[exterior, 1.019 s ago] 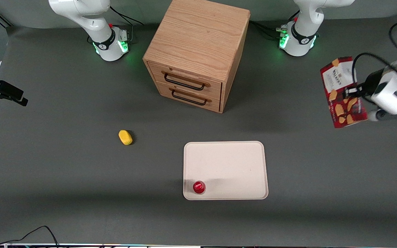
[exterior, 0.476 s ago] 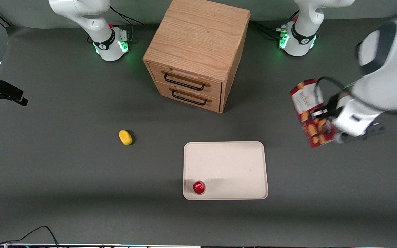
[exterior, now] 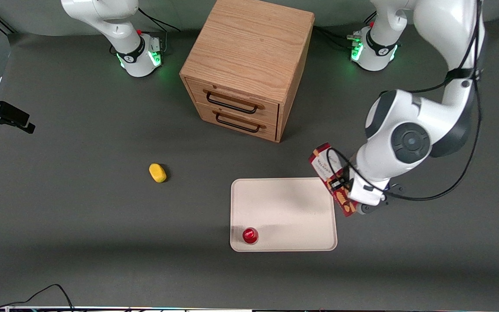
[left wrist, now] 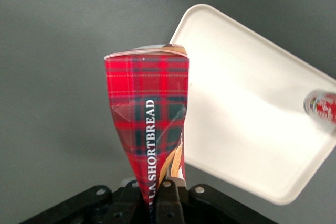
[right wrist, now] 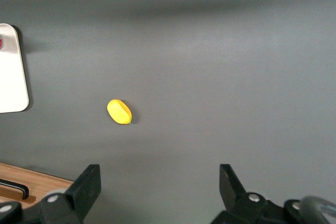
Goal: Place red cookie box on tray
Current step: 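Carry the red box over the white tray and lower it down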
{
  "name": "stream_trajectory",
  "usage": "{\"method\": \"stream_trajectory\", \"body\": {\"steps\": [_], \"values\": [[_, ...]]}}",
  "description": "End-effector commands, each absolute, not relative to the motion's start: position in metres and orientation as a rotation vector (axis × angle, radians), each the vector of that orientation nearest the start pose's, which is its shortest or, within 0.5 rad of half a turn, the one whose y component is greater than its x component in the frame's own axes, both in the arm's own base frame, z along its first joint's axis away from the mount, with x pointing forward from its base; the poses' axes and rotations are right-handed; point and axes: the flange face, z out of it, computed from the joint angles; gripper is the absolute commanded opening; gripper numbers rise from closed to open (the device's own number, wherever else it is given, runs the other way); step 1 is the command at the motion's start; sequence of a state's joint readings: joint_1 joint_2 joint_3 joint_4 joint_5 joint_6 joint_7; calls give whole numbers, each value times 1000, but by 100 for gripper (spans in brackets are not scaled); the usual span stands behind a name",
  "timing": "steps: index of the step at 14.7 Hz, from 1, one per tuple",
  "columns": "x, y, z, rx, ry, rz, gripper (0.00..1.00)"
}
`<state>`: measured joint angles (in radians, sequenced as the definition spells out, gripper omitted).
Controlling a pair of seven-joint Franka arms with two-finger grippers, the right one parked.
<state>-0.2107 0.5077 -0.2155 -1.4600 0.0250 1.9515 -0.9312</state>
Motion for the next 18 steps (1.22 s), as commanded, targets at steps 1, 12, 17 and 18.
{"method": "stream_trajectory", "body": {"steps": [1,12,17,18], "values": [[656,-281,376,-3058,-926,18,0],[661,-311,290,-3058,-696,-132,0],[661,-319,269,-3100,-562,-155,0],[662,-320,264,-3111,-559,-166,0]]}}
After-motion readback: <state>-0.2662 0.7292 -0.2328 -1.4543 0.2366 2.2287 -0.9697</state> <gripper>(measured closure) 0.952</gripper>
